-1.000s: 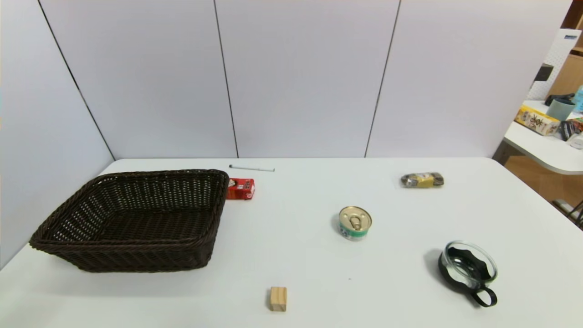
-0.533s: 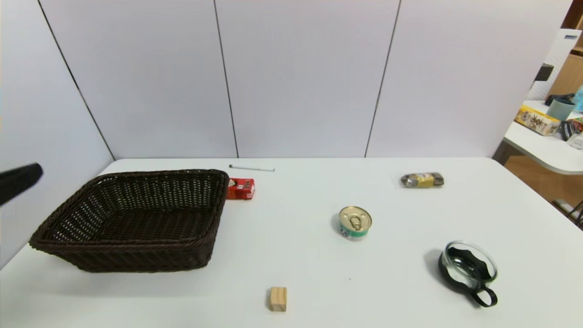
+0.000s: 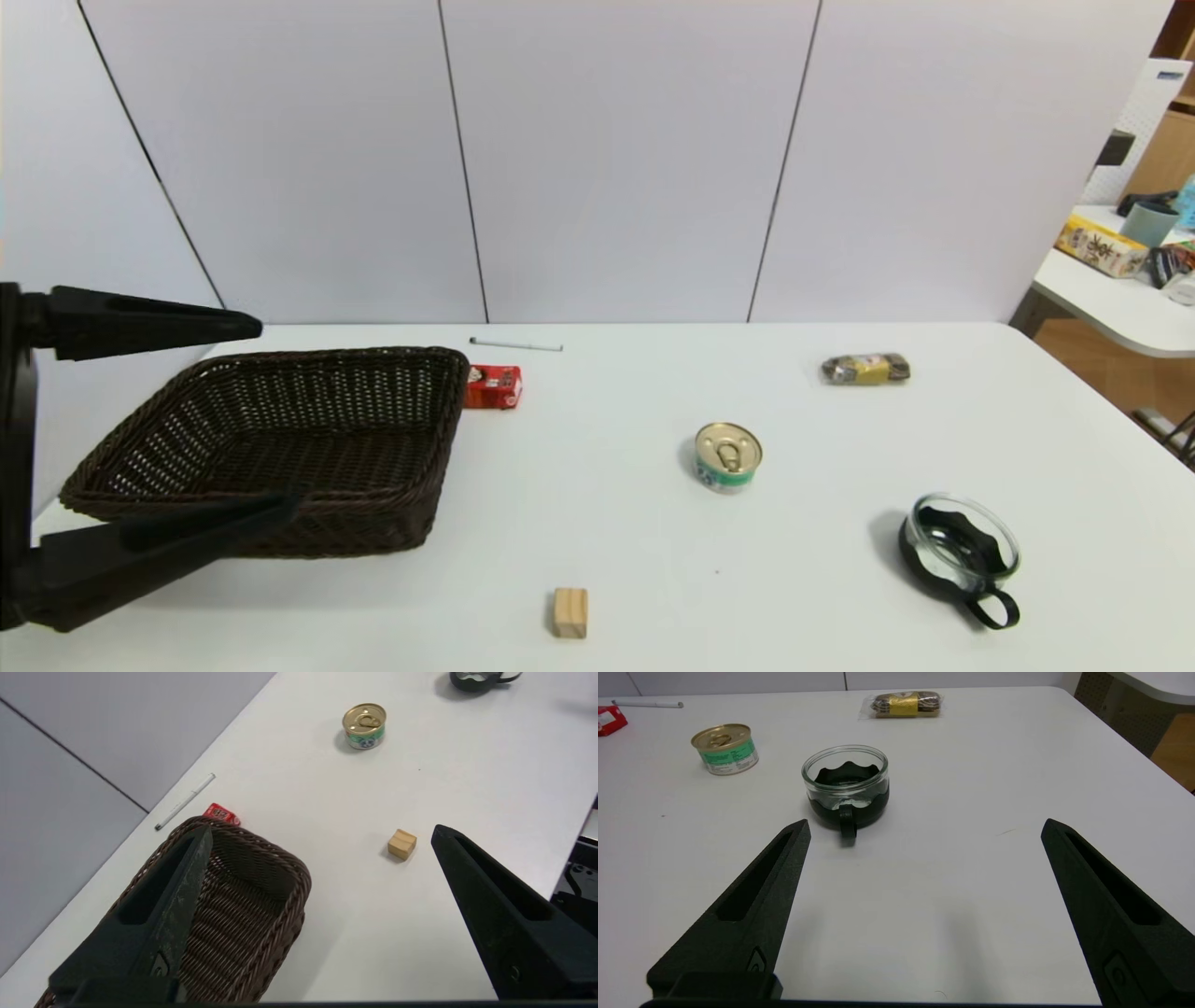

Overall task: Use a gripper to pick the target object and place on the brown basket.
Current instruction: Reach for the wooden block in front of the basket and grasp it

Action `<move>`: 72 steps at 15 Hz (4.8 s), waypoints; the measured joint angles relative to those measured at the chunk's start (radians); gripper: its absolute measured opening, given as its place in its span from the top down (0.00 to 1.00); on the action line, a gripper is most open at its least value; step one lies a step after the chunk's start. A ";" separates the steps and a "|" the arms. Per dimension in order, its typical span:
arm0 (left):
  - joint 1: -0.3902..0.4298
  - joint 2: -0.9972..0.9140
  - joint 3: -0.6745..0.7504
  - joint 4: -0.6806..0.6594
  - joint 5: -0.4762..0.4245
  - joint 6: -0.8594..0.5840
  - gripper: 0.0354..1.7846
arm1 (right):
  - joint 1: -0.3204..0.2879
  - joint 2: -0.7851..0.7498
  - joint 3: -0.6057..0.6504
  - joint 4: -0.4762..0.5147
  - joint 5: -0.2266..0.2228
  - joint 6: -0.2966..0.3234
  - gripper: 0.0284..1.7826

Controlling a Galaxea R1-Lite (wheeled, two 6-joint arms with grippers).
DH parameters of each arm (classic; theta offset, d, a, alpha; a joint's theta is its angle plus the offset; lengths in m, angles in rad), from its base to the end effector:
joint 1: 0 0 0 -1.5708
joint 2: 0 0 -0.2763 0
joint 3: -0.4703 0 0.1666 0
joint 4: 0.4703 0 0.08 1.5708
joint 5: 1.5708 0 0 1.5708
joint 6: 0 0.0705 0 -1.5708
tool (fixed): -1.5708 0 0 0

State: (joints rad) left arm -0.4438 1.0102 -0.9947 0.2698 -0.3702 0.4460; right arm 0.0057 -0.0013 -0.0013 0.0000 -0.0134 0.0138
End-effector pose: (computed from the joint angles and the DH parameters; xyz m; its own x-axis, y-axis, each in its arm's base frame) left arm 0.1178 -0.0843 0.2662 0.6526 -0.7109 -0.2624 0.7536 0.5730 0.3221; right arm 0.0225 -0.0008 0.0759 1.0000 -0.0077 0.0026 0.0077 0.9999 0.0138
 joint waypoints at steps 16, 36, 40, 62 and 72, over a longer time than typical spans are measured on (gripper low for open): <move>-0.380 0.515 -0.253 0.365 0.109 0.174 0.06 | -0.001 0.000 0.000 0.000 0.000 0.000 0.04; -0.323 0.900 -0.469 0.467 0.170 0.264 0.06 | -0.001 0.000 0.000 0.000 0.000 0.000 0.04; -0.317 0.927 -0.473 0.467 0.181 0.271 0.06 | -0.001 0.000 0.000 0.000 0.000 0.000 0.04; -0.321 0.996 -0.499 0.479 0.176 0.311 0.06 | 0.000 0.000 0.000 0.000 0.000 0.000 0.04; -0.324 1.016 -0.511 0.480 0.163 0.319 0.45 | -0.001 0.000 0.000 0.000 0.000 0.000 0.04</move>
State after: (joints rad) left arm -0.7683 2.0257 -1.5053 0.7500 -0.2077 0.7653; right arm 0.0051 -0.0013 -0.0013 0.0000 -0.0134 0.0138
